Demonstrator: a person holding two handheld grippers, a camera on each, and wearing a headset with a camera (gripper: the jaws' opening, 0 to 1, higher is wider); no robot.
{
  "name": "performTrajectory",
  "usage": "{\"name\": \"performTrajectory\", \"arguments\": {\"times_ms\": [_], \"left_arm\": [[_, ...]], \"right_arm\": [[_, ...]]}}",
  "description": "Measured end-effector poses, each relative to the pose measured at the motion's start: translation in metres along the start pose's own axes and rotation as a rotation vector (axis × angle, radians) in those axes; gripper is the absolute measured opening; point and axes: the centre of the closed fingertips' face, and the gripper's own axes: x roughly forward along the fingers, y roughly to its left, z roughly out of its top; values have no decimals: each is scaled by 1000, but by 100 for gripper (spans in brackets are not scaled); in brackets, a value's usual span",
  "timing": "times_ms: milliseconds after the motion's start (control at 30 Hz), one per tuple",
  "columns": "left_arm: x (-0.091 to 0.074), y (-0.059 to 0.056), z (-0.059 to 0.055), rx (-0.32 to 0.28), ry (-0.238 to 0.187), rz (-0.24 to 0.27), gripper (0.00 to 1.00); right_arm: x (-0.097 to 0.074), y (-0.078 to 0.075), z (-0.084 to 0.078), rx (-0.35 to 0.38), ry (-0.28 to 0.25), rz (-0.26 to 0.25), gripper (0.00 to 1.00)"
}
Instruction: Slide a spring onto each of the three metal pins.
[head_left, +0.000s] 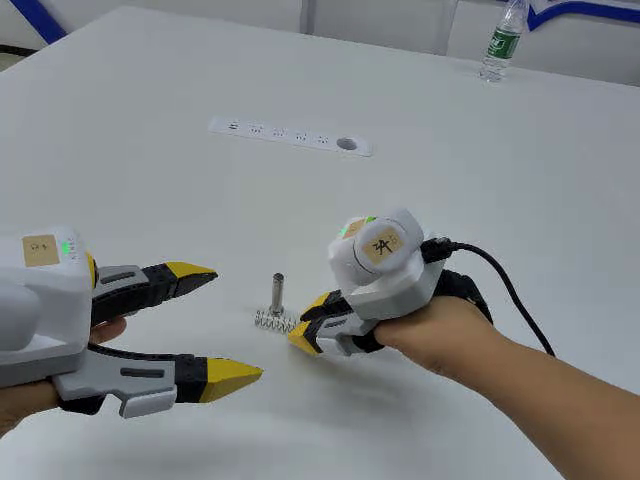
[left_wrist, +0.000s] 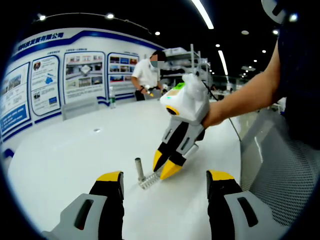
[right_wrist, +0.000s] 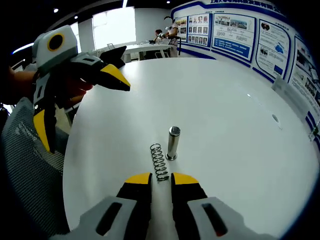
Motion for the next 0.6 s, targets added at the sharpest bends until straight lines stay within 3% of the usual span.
{"name": "performTrajectory", "arguments": {"times_ms": [600], "left_arm": [[-2,-1,-3,-1,12,-1,68]], "right_arm": [[6,6,-3,-14,24,25,11]]}}
